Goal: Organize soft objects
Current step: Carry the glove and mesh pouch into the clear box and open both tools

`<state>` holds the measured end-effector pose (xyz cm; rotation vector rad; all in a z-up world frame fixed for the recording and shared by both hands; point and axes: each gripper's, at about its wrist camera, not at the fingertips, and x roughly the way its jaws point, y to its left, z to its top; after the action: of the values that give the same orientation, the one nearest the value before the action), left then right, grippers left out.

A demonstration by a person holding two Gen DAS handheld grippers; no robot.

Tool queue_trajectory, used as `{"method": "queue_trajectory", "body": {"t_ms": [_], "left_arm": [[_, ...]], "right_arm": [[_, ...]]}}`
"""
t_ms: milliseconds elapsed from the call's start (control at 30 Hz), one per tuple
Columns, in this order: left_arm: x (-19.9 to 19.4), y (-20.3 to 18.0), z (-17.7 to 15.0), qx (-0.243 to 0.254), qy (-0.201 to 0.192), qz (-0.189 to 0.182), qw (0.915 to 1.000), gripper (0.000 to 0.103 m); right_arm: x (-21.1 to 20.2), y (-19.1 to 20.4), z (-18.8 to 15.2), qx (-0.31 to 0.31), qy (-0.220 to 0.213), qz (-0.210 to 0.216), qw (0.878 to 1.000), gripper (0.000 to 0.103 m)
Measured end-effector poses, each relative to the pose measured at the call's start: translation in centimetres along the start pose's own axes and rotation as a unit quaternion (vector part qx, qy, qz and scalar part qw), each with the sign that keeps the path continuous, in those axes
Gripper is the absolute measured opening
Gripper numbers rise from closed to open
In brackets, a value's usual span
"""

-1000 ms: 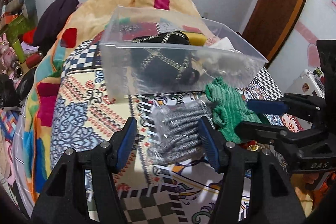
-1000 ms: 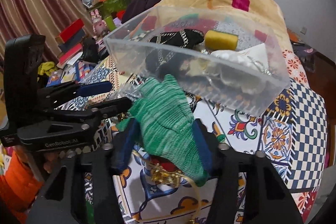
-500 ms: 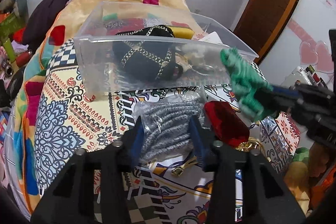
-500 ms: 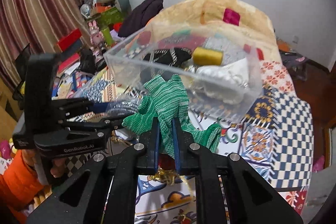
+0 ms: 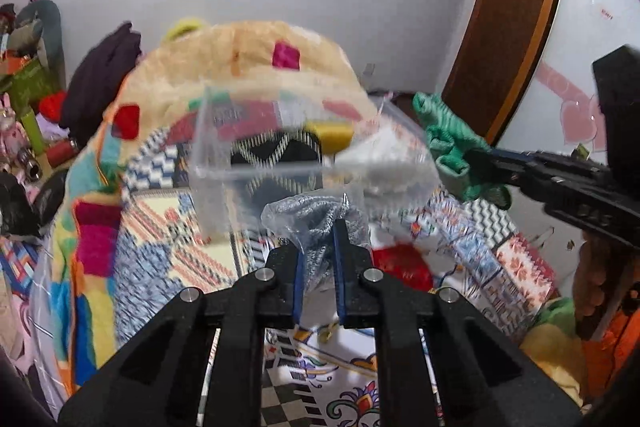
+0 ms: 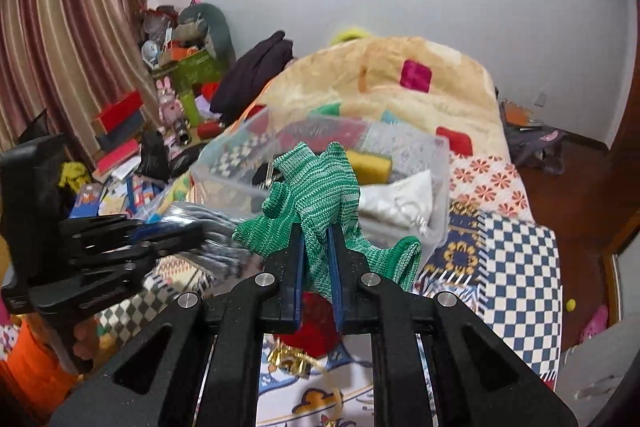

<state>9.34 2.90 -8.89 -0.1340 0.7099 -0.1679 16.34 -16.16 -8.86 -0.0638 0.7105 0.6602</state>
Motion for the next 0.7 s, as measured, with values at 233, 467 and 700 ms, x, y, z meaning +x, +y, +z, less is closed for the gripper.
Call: {"method": "queue_trajectory", "body": {"t_ms": [233, 467, 700], "left_arm": [[-3.1, -0.2, 3.5, 0.005, -0.067, 0.006, 0.9977, 0.012], [-2.1, 0.6, 6.1, -0.001, -0.087, 0.014, 0.9961, 0.012], [1.7, 1.4, 6.6, 0.004, -0.061, 0.021, 0.9979, 0.012]], "right_arm": [[-1.1, -0.3, 2.2, 0.003, -0.039, -0.012, 0.999, 0.01], [0.1, -0.5, 4.0, -0.004, -0.055, -0.023, 0.998, 0.01], [3.3, -0.9, 4.1, -0.021, -0.032, -0.035, 0.999, 0.01]]}}
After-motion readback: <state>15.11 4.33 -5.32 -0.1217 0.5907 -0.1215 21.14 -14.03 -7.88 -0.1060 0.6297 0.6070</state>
